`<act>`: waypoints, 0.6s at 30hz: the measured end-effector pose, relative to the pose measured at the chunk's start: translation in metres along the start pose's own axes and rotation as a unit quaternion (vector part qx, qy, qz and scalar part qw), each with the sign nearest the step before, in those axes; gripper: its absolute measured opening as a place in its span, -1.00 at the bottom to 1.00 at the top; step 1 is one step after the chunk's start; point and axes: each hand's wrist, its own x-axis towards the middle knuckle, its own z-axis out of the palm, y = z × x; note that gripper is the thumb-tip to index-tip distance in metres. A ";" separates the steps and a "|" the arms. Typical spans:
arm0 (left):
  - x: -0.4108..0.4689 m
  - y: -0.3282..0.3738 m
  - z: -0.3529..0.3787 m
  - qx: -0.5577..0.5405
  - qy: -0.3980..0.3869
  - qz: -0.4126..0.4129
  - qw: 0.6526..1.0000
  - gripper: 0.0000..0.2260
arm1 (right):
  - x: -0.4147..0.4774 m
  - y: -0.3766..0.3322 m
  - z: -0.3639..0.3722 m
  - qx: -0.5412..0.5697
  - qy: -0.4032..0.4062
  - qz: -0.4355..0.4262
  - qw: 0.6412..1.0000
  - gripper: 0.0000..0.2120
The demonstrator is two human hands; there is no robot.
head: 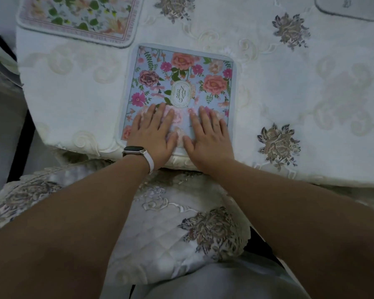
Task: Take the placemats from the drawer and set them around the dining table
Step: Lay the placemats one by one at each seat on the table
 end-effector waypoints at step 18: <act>-0.034 -0.028 -0.049 0.028 -0.106 -0.102 0.989 -0.35 | -0.025 0.069 -0.071 -0.019 -0.162 0.004 0.987 -0.32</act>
